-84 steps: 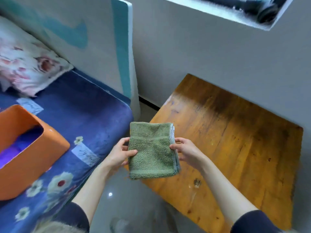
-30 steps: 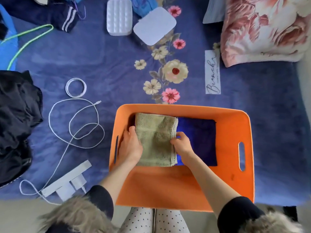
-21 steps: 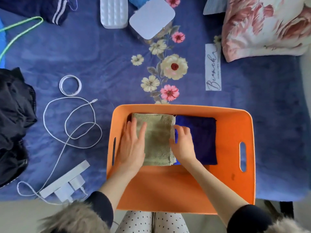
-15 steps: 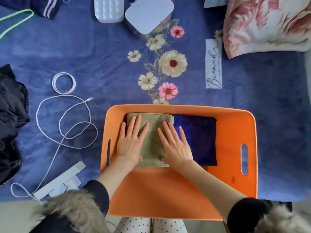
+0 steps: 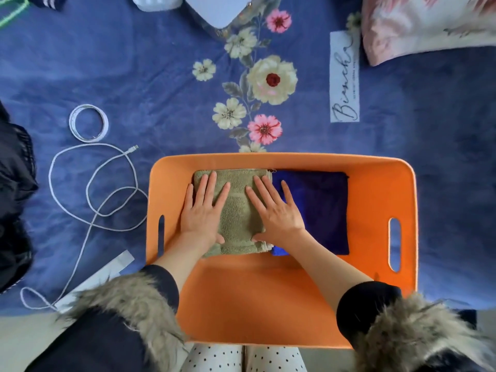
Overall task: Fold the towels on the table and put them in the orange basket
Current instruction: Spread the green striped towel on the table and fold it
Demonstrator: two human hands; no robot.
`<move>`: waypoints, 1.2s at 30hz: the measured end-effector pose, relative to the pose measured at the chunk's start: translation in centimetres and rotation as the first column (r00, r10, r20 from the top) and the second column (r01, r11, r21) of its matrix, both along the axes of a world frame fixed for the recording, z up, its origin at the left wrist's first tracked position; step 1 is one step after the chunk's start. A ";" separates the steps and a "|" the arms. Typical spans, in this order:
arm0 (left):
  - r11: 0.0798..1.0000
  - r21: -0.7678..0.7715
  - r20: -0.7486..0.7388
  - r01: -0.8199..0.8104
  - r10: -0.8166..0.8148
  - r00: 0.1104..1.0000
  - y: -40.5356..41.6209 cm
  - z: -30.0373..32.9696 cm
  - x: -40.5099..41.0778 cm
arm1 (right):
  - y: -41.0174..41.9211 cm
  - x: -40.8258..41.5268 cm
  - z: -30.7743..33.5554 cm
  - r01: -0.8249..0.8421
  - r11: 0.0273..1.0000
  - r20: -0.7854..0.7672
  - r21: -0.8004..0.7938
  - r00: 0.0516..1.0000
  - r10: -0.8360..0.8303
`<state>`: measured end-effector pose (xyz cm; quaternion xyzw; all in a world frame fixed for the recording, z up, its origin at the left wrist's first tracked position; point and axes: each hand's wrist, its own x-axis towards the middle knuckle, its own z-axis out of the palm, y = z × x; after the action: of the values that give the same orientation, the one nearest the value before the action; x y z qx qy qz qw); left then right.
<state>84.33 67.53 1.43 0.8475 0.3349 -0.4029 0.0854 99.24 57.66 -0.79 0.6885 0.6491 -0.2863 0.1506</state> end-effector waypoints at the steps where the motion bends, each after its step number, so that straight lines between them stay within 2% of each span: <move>1: 1.000 -0.015 0.016 -0.014 0.014 1.000 0.0 0.6 0.1 | -0.1 0.1 0.7 0.017 1.000 -0.040 -0.003 0.999 -0.017; 4: 0.996 -0.076 0.107 -0.055 0.063 0.992 -0.3 3.0 0.0 | -0.7 0.8 3.3 0.102 0.995 -0.131 -0.009 0.986 -0.102; 9: 0.992 -0.113 0.272 -0.060 0.089 0.958 -2.5 8.3 0.2 | -3.4 1.6 9.3 0.348 0.938 -0.137 0.009 0.929 -0.343; 12: 0.995 -0.077 0.447 -0.060 0.088 0.890 -4.7 12.1 0.9 | -5.8 1.5 13.7 0.525 0.849 -0.139 0.063 0.847 -0.513; 14: 0.996 -0.073 0.556 -0.052 0.084 0.827 -6.0 14.4 1.6 | -7.8 1.2 16.4 0.640 0.757 -0.134 0.133 0.768 -0.626; 18: 0.988 -0.121 0.660 0.091 0.012 0.751 -8.0 17.9 3.2 | -12.7 0.6 21.4 0.767 0.590 -0.074 0.251 0.623 -0.779; 23: 0.918 -0.088 0.731 0.387 -0.204 0.651 -9.9 21.4 5.1 | -19.7 -2.9 25.8 0.881 0.286 -0.025 0.378 0.318 -0.948; 27: 0.814 -0.023 0.755 0.581 -0.367 0.544 -13.2 23.9 5.5 | -24.5 -8.1 27.6 0.907 0.012 -0.090 0.420 0.055 -0.994; 32: 0.562 0.001 0.772 0.827 -0.526 0.357 -20.7 26.3 3.8 | -30.0 -16.7 28.9 0.846 -0.257 -0.088 0.468 -0.245 -0.966; 36: 0.347 0.055 0.789 0.936 -0.589 0.172 -27.8 28.1 2.1 | -34.7 -24.1 30.1 0.713 -0.473 -0.098 0.517 -0.500 -0.861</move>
<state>86.47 39.71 29.54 0.9250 -0.3235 -0.0980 0.1733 75.16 22.98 29.26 0.9543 -0.2557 -0.0023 -0.1544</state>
